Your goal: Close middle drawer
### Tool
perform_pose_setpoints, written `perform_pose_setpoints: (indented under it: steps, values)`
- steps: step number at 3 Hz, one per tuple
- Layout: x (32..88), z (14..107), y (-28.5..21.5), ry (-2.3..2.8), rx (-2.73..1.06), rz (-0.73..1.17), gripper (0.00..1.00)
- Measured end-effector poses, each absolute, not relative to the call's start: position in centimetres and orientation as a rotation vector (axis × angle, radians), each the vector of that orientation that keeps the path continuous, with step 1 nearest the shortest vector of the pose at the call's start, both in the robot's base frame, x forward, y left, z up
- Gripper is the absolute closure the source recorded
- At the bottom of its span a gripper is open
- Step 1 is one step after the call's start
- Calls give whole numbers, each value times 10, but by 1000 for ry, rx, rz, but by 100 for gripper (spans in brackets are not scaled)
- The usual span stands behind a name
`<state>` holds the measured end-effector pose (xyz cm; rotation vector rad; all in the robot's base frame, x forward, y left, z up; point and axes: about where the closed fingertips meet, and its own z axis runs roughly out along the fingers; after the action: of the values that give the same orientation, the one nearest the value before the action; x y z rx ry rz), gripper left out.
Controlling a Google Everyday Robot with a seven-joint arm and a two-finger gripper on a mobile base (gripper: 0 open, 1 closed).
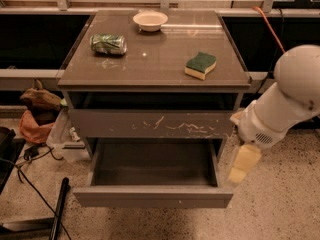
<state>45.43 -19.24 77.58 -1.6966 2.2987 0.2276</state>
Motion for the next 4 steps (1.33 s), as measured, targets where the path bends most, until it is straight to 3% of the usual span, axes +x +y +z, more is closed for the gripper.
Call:
perform_pose_setpoints:
  steps: [2, 4]
  values:
    - [394, 603, -77, 2148, -1856, 636, 0]
    - [393, 582, -74, 2143, -1831, 690, 0]
